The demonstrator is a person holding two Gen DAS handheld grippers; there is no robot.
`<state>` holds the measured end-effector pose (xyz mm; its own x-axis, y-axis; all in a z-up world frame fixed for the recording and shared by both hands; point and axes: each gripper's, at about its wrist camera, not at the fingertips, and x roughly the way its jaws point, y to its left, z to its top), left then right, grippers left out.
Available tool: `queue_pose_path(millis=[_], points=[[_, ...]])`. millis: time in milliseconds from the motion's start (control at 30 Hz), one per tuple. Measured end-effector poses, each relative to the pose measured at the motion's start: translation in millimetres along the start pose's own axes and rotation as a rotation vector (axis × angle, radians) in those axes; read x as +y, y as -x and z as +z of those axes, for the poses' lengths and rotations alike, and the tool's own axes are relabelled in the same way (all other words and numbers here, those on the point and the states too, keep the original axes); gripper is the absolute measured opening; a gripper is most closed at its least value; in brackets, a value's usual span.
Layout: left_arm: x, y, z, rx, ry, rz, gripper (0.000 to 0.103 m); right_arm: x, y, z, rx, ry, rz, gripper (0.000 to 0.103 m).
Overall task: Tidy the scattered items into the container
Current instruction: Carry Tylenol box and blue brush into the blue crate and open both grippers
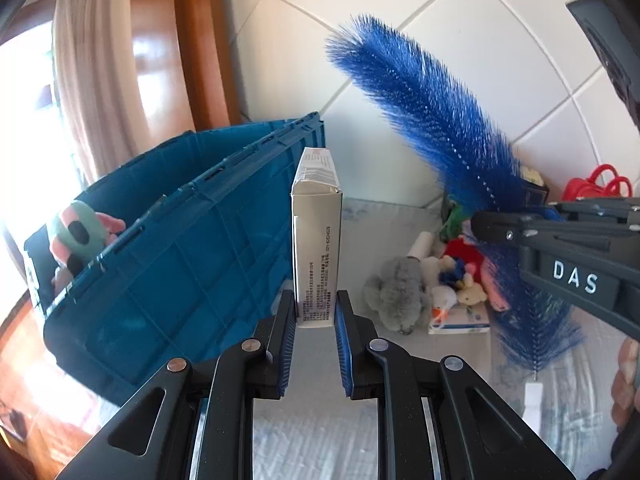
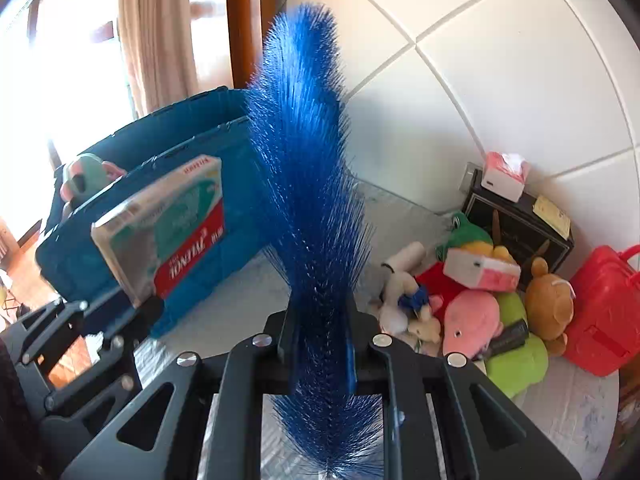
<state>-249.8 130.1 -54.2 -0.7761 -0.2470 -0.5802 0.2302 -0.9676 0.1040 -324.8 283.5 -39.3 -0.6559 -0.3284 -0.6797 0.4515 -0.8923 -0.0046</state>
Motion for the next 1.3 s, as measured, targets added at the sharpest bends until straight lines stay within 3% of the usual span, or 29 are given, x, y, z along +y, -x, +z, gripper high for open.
queue_pose_path(millis=[267,500,633,767,933,1100,1200,1267,1300], points=[[55,-7,79,-0.113,-0.004,-0.072,0.019,47,-11,81,-0.051,0.053,-0.088,0.016],[151,-12,162,-0.197,-0.030,-0.019,0.019,111,-11,201,-0.151,0.075,-0.144,0.016],[201,-37,182,-0.143,-0.012,0.011,0.019,160,-27,262,-0.160,0.116,-0.125,0.016],[246,-78,188,-0.052,0.018,0.038,0.019,205,-66,301,-0.090,0.149,-0.078,0.016],[285,-123,185,0.051,0.051,0.046,0.019,250,-138,324,0.060,0.203,-0.071,0.016],[300,-146,173,0.112,0.038,0.019,0.020,265,-192,325,0.178,0.184,-0.052,0.016],[305,-152,171,0.124,0.040,-0.002,0.039,263,-216,320,0.235,0.156,-0.061,0.016],[307,-154,170,0.117,0.043,-0.008,0.065,261,-227,315,0.260,0.150,-0.067,0.016],[307,-153,170,0.108,0.043,-0.008,0.067,259,-232,312,0.275,0.145,-0.070,0.016]])
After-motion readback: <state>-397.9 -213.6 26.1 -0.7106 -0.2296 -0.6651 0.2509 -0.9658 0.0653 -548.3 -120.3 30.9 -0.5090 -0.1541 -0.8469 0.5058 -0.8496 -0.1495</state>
